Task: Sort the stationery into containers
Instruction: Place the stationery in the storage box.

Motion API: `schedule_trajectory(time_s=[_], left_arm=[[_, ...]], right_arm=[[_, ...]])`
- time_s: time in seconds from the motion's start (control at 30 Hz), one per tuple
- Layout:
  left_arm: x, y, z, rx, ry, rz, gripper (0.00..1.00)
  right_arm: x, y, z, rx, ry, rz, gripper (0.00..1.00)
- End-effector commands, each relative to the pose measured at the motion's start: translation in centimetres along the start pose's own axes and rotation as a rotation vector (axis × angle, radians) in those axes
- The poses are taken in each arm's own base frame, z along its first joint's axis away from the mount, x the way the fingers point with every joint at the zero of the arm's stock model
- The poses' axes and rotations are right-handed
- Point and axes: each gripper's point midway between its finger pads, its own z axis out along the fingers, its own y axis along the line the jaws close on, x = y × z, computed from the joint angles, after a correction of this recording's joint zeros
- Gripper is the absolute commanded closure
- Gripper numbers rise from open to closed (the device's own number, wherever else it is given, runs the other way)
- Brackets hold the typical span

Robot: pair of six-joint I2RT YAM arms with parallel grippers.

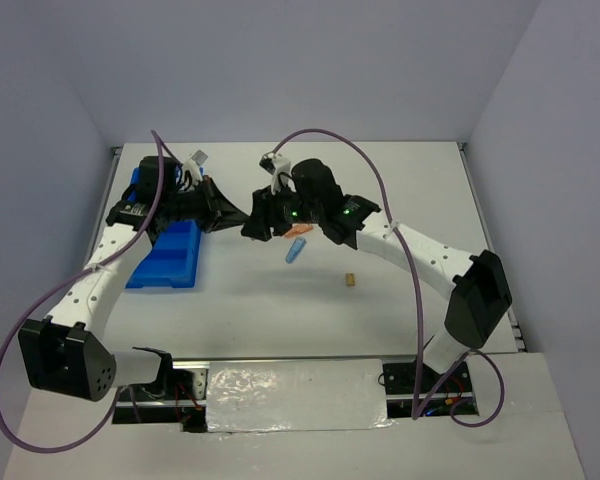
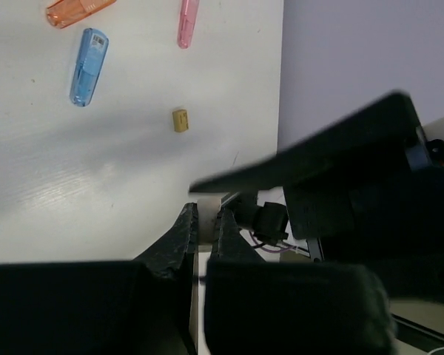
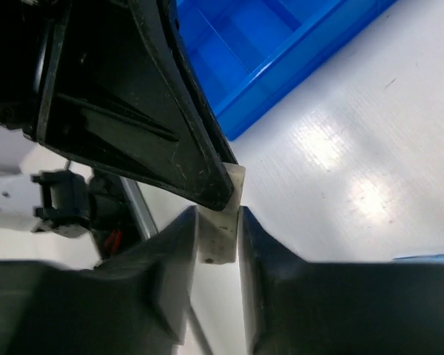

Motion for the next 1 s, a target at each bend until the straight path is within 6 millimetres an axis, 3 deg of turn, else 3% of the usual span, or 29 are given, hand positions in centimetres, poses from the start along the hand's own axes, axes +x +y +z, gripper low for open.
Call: schedule_trajectory(time_s=[0.0,0.03,0.07,0.13,0.17,0.2,0.23,0.27,0.33,0.37,0.47,0.53,0.7,0.8,0.83,0.97], left_arm=[[-0.9,-1.1,-0.6,-0.013,-0.015,0.065,1.00],[-2.4,0.3,-0.8,-0.107,-0.081,0.057,1.00],[-3.6,2.3,-1.6,-0.187,-0.131,0.023,1.00],[-5.0,6.8,-3.1,-0.336,-0.218,-0.078,1.00],[-6.9,9.5,-5.1,-0.386,-0.305,-0.174,1.00],[-7.7,11.1,-6.1,-0.415,-0.355,-0.216,1.00],[-9.2,14.1,-7.8,-0.475,-0.447,-0.283,1.00],[-9.8,15.1,-8.4,-0.489,-0.476,-0.305,1.00],[-11.4,17.7,-9.6,-0.539,-0.546,-0.347,1.00],[-11.9,18.6,-9.9,-0.557,-0.565,-0.361,1.00],[-12.9,21.6,-10.7,-0.609,-0.631,-0.426,1.00],[-13.6,23.6,-10.9,-0.636,-0.667,-0.451,1.00],[-13.9,26.3,-10.8,-0.699,-0.665,-0.481,0.96],[-13.7,27.7,-10.7,-0.715,-0.674,-0.499,0.82],[-13.7,28.0,-10.7,-0.724,-0.674,-0.501,0.69],[-12.8,29.4,-10.4,-0.762,-0.640,-0.534,0.35]], right_arm=[[-3.3,1.2,-0.3,-0.054,-0.096,-0.013,0.32],[-3.7,0.4,-0.7,-0.023,-0.112,0.005,0.25],[-3.7,-1.6,-1.2,0.028,-0.119,0.042,0.01],[-3.7,-4.5,-2.7,0.137,-0.134,0.126,0.00],[-3.2,-7.1,-3.8,0.211,-0.139,0.172,0.00],[-2.4,-8.5,-4.8,0.272,-0.127,0.220,0.00],[-2.7,-10.0,-6.5,0.362,-0.162,0.239,0.00],[-1.2,-11.9,-7.8,0.439,-0.130,0.279,0.00],[-0.6,-13.5,-9.9,0.545,-0.130,0.288,0.00],[0.8,-14.5,-10.9,0.605,-0.085,0.295,0.00],[3.0,-15.9,-12.4,0.696,-0.033,0.291,0.00],[4.6,-15.8,-12.8,0.682,-0.014,0.299,0.00],[7.1,-15.4,-13.1,0.649,0.019,0.312,0.00],[9.0,-16.1,-12.9,0.659,0.079,0.337,0.00],[9.6,-16.1,-12.8,0.656,0.097,0.338,0.00],[11.1,-16.4,-12.4,0.651,0.153,0.344,0.00]])
